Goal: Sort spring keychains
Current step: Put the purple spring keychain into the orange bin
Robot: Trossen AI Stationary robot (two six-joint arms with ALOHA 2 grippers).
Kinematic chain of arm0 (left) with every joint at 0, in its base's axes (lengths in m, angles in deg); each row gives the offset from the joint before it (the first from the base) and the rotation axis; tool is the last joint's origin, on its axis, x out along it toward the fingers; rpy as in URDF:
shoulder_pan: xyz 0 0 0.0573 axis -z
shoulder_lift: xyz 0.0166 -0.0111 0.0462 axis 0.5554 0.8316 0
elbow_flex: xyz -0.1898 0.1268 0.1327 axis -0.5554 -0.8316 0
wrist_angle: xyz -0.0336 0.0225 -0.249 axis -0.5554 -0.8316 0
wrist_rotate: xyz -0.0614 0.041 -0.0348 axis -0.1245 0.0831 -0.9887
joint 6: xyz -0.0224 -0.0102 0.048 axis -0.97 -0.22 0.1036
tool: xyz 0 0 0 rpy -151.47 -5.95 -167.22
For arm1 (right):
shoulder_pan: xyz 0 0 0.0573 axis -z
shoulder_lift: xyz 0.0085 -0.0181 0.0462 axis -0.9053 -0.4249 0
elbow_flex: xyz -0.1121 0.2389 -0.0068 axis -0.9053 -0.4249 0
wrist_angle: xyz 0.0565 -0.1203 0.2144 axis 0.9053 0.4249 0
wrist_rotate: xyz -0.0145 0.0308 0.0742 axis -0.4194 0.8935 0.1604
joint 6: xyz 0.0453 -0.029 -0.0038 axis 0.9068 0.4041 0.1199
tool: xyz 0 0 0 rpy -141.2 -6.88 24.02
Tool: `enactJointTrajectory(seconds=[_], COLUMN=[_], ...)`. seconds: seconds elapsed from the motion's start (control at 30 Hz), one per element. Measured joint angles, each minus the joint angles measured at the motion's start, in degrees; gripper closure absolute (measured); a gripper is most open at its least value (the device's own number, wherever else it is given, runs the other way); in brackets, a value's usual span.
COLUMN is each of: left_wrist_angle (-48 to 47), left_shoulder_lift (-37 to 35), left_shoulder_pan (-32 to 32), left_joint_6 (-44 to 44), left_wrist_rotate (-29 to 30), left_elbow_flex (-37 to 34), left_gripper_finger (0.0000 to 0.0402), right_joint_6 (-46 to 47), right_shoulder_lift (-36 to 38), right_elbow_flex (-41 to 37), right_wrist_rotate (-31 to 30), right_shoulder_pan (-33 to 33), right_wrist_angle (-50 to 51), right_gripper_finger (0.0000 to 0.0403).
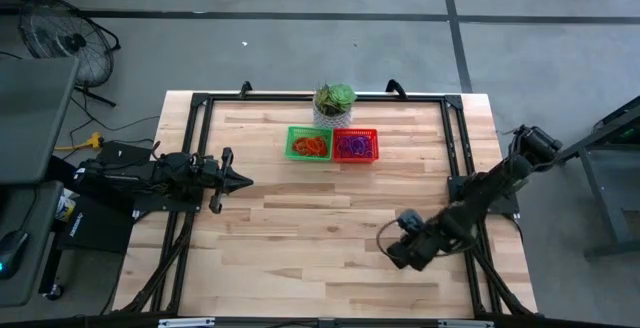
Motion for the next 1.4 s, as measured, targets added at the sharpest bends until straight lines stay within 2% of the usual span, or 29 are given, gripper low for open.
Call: enactJointTrajectory(seconds=[0.43, 0.67, 0.87, 1.07, 1.4], left_wrist_angle=[0.0, 0.0, 0.0, -0.02, 0.0], left_shoulder_lift=[0.02, 0.02, 0.0, 0.0, 0.0], left_shoulder_pan=[-0.02, -0.02, 0.0, -0.02, 0.0], left_joint_6=[0.0, -0.02, -0.01, 0.0, 0.0], left_wrist_rotate=[0.0, 0.0, -0.01, 0.0, -0.02], left_elbow_flex=[0.0, 0.0, 0.0, 0.0, 0.0], left_gripper_finger=[0.0401, 0.0401, 0.0401, 0.0401, 0.0401], right_joint_6=[-32.95, -53.51, -67.4, -78.97, -91.44], right_shoulder_lift=[0.12, 0.09, -0.52, -5.42, -17.92], right_elbow_flex=[15.58, 22.15, 24.91, 31.49, 43.04], right_wrist_rotate=[-3.66, -0.24, 3.58, 3.8, 2.56], right_shoulder_pan=[19.71, 30.82, 38.85, 45.24, 53.82], right_wrist_angle=[6.17, 6.44, 8.49, 15.85, 25.51], right_gripper_finger=[0.0394, 0.0394, 0.0394, 0.0394, 0.0394])
